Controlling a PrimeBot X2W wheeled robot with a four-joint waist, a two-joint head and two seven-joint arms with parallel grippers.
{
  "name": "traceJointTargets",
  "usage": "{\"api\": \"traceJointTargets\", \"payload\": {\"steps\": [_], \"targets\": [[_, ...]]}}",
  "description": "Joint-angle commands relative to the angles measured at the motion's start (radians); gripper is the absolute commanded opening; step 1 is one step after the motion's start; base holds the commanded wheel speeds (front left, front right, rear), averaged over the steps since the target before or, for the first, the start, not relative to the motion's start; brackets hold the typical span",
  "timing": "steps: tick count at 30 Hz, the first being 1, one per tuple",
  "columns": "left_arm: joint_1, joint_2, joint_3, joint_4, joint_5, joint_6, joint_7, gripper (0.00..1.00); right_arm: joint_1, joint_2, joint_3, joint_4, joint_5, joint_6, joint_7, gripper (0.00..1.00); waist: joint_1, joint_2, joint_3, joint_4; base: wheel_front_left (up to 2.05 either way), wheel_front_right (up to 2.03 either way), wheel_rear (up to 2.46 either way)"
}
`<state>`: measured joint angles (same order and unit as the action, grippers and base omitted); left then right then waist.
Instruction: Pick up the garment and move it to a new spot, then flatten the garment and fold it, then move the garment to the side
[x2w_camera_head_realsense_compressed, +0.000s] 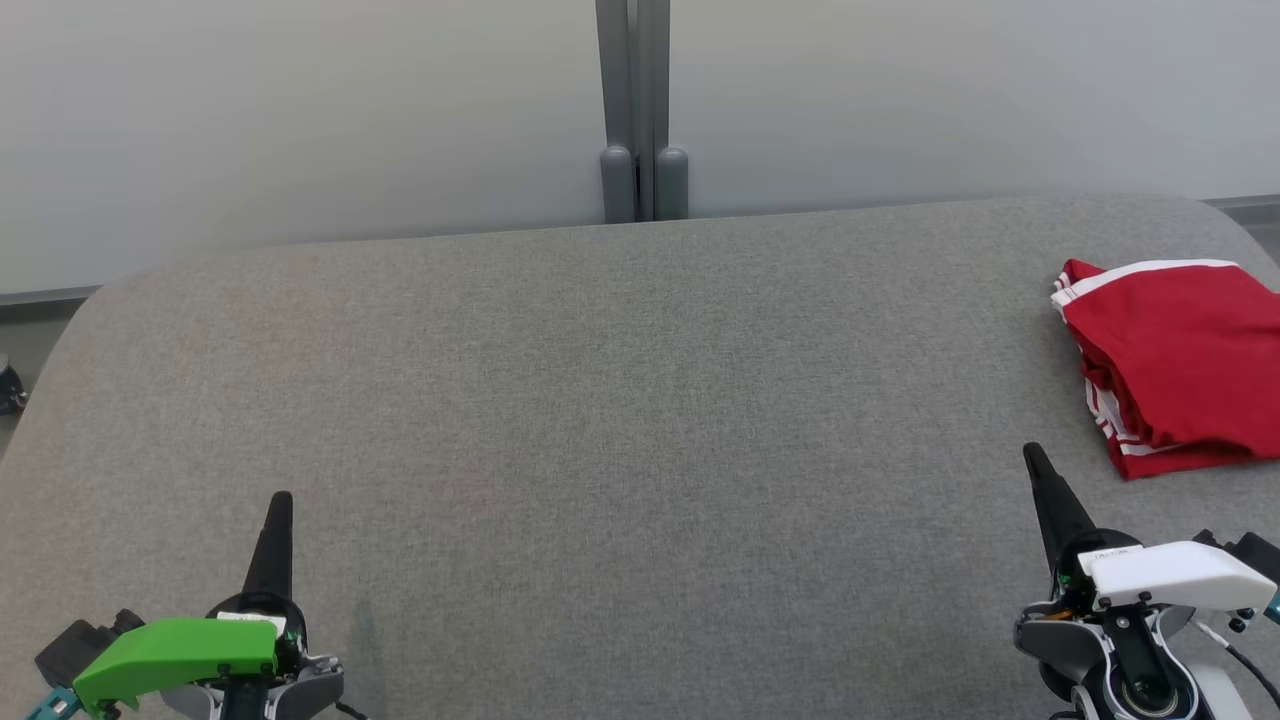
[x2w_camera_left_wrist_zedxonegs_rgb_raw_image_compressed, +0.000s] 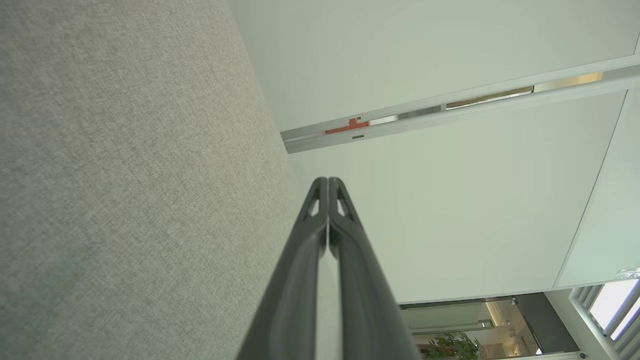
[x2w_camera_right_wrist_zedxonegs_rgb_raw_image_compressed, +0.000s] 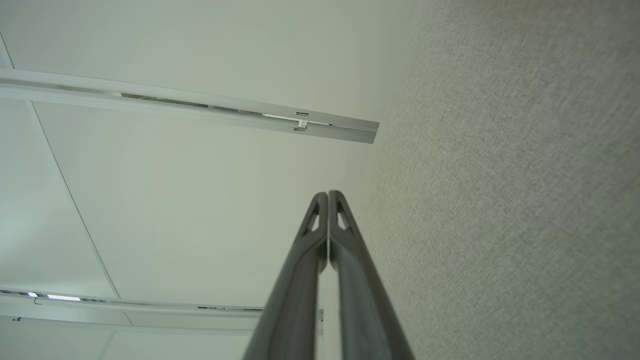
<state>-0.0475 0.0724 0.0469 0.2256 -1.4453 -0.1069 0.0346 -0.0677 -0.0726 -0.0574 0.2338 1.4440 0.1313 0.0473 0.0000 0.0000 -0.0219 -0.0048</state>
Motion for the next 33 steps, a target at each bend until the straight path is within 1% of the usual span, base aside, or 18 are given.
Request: {"api": "traceJointTargets", "payload": {"steps": [1, 27, 33], "targets": [[-0.024, 0.003, 0.007, -0.002, -0.023, -0.010, 0.008, 0.00, -0.020, 0.001, -0.007, -0.001, 0.021, -0.001, 0.007, 0.00, 0.0000, 0.0000, 0.001, 0.000, 0.00, 0.00, 0.00], [-0.069, -0.002, 0.042, 0.020, -0.193, -0.027, 0.060, 0.00, -0.046, 0.012, -0.044, 0.011, 0.186, -0.001, 0.057, 0.00, 0.0000, 0.0000, 0.025, 0.005, 0.00, 0.00, 0.00], [-0.068, -0.004, 0.043, 0.020, -0.191, -0.027, 0.061, 0.00, -0.043, 0.013, -0.045, 0.011, 0.181, -0.001, 0.058, 0.00, 0.0000, 0.0000, 0.025, 0.005, 0.00, 0.00, 0.00]]}}
